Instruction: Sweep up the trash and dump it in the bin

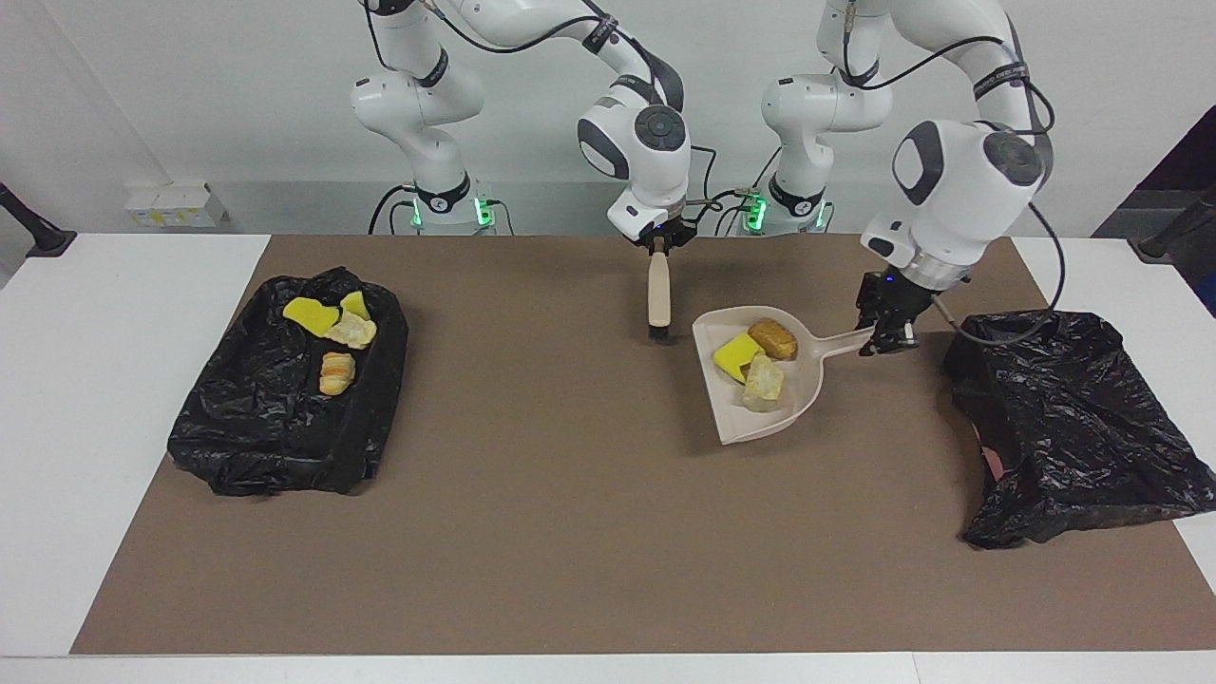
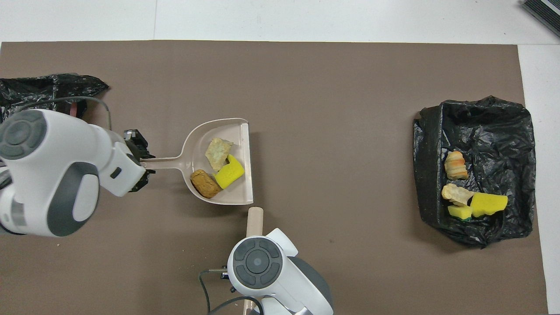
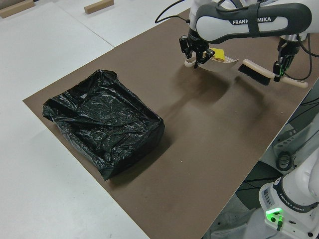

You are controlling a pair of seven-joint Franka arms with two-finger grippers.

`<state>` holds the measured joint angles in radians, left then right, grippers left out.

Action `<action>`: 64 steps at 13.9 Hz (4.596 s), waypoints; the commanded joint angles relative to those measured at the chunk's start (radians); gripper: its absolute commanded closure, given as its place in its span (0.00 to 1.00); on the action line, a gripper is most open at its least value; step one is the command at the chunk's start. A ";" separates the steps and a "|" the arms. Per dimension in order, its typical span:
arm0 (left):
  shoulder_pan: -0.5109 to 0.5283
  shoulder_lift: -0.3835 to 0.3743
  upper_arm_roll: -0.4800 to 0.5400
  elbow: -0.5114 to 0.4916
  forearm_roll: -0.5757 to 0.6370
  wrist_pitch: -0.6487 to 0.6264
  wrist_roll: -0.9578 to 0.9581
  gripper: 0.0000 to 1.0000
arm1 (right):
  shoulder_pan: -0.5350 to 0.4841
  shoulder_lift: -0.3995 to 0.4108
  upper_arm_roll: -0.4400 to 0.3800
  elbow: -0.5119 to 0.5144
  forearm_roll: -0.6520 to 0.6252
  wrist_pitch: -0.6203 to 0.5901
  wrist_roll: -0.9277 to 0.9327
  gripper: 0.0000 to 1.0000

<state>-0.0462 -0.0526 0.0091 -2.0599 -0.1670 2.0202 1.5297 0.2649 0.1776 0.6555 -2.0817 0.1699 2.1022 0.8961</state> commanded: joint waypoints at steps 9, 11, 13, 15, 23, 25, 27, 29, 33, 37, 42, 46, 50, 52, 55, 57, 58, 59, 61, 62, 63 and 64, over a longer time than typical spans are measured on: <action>0.053 0.043 0.474 0.213 -0.163 -0.166 0.366 1.00 | -0.010 -0.010 0.018 -0.072 -0.035 0.088 0.001 0.02; 0.132 0.081 0.485 0.283 -0.170 -0.163 0.440 1.00 | -0.010 -0.010 0.018 -0.063 -0.078 0.088 0.003 0.00; 0.208 0.141 0.483 0.392 -0.183 -0.188 0.438 1.00 | -0.012 -0.018 0.004 -0.043 -0.102 0.084 0.003 0.00; 0.277 0.235 0.471 0.533 -0.177 -0.228 0.452 1.00 | -0.012 -0.021 -0.049 -0.008 -0.153 0.084 0.001 0.00; 0.241 0.349 0.407 0.682 0.263 -0.111 0.530 1.00 | -0.053 -0.105 -0.430 0.095 -0.253 0.035 -0.326 0.00; 0.203 0.349 0.407 0.676 0.386 -0.100 0.518 1.00 | -0.094 -0.107 -0.474 0.159 -0.253 -0.061 -0.472 0.00; 0.187 0.347 0.391 0.676 0.438 -0.104 0.483 1.00 | -0.105 -0.118 -0.531 0.231 -0.253 -0.169 -0.555 0.00; 0.146 0.338 0.365 0.679 0.596 -0.106 0.437 1.00 | -0.104 -0.154 -0.588 0.256 -0.250 -0.238 -0.624 0.00; 0.141 0.316 0.279 0.679 0.816 -0.129 0.331 1.00 | -0.139 -0.256 -0.674 0.284 -0.234 -0.355 -0.726 0.00; 0.143 0.277 0.221 0.687 0.856 -0.184 0.326 1.00 | -0.185 -0.237 -0.692 0.350 -0.190 -0.415 -0.783 0.00; 0.144 0.257 0.114 0.685 0.622 -0.336 0.112 1.00 | -0.199 -0.248 -0.727 0.400 -0.185 -0.479 -0.847 0.00; 0.140 0.183 0.001 0.539 0.416 -0.333 -0.285 1.00 | -0.219 -0.239 -0.745 0.483 -0.187 -0.530 -0.888 0.00; 0.138 0.184 -0.159 0.455 0.325 -0.281 -0.794 1.00 | -0.220 -0.247 -0.741 0.465 -0.187 -0.510 -0.892 0.00; 0.138 0.189 -0.249 0.411 0.302 -0.221 -1.015 1.00 | -0.211 -0.248 -0.744 0.465 -0.185 -0.511 -0.887 0.00; 0.137 0.200 -0.383 0.354 0.296 -0.130 -1.352 1.00 | -0.211 -0.248 -0.746 0.462 -0.185 -0.505 -0.887 0.00; 0.117 0.264 -0.461 0.356 0.297 -0.082 -1.637 1.00 | -0.211 -0.250 -0.746 0.460 -0.185 -0.505 -0.890 0.00; 0.097 0.295 -0.492 0.356 0.299 -0.042 -1.784 1.00 | -0.213 -0.251 -0.746 0.459 -0.185 -0.507 -0.892 0.00; 0.077 0.334 -0.506 0.357 0.311 -0.011 -1.903 1.00 | -0.213 -0.251 -0.746 0.456 -0.185 -0.508 -0.892 0.00; 0.014 0.364 -0.512 0.360 0.328 0.014 -2.000 1.00 | -0.213 -0.257 -0.746 0.450 -0.185 -0.507 -0.893 0.00; -0.009 0.388 -0.514 0.362 0.357 0.024 -2.064 1.00 | -0.211 -0.259 -0.746 0.446 -0.185 -0.507 -0.893 0.00; -0.042 0.416 -0.517 0.363 0.372 0.060 -2.143 1.00 | -0.211 -0.259 -0.746 0.446 -0.185 -0.507 -0.893 0.00; -0.063 0.428 -0.524 0.357 0.373 0.095 -2.171 1.00 | -0.211 -0.259 -0.746 0.446 -0.185 -0.507 -0.893 0.00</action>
<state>-0.0688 0.3505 -0.5159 -1.7069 0.1771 2.0612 -0.5580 0.0625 -0.0694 -0.0917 -1.6205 -0.0399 1.5896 0.0354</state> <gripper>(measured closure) 0.670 0.000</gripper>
